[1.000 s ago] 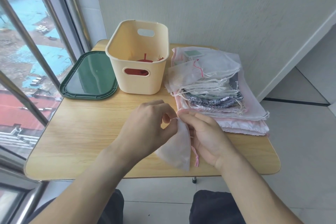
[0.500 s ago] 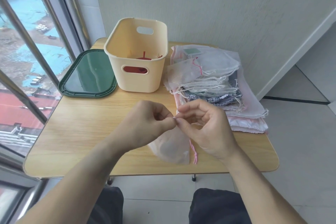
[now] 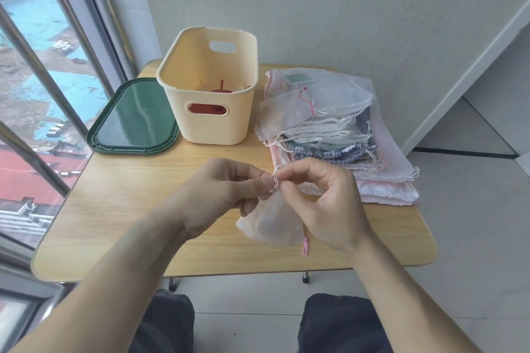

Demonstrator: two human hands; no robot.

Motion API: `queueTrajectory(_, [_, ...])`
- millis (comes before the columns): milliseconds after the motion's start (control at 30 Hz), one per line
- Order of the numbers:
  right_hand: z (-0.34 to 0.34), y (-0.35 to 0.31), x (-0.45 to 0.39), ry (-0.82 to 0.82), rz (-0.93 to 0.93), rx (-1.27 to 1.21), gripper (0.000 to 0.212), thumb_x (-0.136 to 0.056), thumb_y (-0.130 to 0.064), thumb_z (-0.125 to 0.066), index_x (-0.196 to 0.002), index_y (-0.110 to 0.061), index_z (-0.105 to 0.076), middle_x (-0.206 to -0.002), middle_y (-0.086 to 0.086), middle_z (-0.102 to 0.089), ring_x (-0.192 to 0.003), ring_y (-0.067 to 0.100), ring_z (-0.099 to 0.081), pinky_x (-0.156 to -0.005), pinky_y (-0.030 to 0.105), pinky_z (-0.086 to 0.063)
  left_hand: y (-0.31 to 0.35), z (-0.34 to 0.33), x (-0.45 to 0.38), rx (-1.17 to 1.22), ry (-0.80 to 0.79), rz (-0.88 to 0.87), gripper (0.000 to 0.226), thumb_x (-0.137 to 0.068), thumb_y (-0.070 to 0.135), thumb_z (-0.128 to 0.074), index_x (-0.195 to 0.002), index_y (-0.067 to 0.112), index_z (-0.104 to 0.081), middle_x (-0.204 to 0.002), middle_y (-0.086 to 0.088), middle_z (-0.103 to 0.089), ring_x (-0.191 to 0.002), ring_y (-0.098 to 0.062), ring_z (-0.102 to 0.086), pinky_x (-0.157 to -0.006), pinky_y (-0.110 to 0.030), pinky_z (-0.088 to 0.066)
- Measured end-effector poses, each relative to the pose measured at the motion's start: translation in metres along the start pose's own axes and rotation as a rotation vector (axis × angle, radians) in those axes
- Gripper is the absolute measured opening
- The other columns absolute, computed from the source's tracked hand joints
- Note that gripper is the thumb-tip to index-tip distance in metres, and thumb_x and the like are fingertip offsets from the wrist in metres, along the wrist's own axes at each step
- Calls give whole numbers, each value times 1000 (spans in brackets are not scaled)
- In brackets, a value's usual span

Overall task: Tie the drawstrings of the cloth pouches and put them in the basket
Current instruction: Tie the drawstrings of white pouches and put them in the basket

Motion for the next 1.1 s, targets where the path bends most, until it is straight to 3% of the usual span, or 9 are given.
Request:
queueTrajectory(167, [2, 0, -1, 69, 75, 73, 5, -85, -15, -79, -90, -13, -80, -99, -6, -74, -97, 13, -72, -85, 31, -57, 0, 0, -2, 41, 8, 7, 19, -79, 18, -78, -81, 0, -72, -68, -6, -63, -57, -17, -46, -57, -24, -39])
queueTrajectory(367, [-5, -1, 1, 138, 132, 114, 11, -82, -3, -79, -87, -13, -78, -89, -2, -71, -86, 16, -68, -77, 27, -54, 1, -1, -3, 54, 68, 10, 17, -88, 8, -65, -84, -8, -68, -65, -6, -62, -57, -18, -46, -56, -22, -40])
queueTrajectory(567, [-6, -3, 2, 182, 92, 175, 5, -78, -11, -80, -80, -15, -78, -91, -6, -72, -90, 11, -71, -80, 30, -57, -4, -1, -4, 16, 166, 13, 20, -88, 9, -68, -83, -10, -71, -69, -13, -64, -57, -17, -47, -59, -27, -41])
queueTrajectory(667, [-6, -2, 2, 172, 61, 228, 3, -80, -20, -78, -78, -19, -79, -93, -10, -72, -89, 7, -70, -79, 32, -57, -5, -1, -3, -40, 211, -25, 18, -87, 13, -72, -81, -3, -75, -68, -14, -65, -57, -16, -47, -60, -28, -42])
queueTrajectory(833, [-7, -4, 3, 188, 62, 299, 4, -83, -19, -78, -79, -18, -80, -93, -10, -73, -87, 4, -70, -73, 19, -55, -1, -2, -3, -189, 233, -78, 8, -88, 13, -73, -85, 9, -79, -70, -8, -72, -55, -11, -53, -57, -25, -46])
queueTrajectory(1100, [-16, -7, 3, 309, 212, 515, 3, -78, -12, -75, -75, -12, -75, -93, -3, -73, -90, 18, -68, -78, 33, -55, -5, -8, -5, -249, 299, -77, 8, -90, 13, -71, -87, 11, -79, -59, 6, -68, -53, -6, -56, -56, -23, -46])
Point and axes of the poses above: each hand's wrist, its own x-axis away from the middle knuckle, its own z-axis out of the back of the hand, y = z × x, the point moved 2 cm from there along -x, towards the middle knuckle
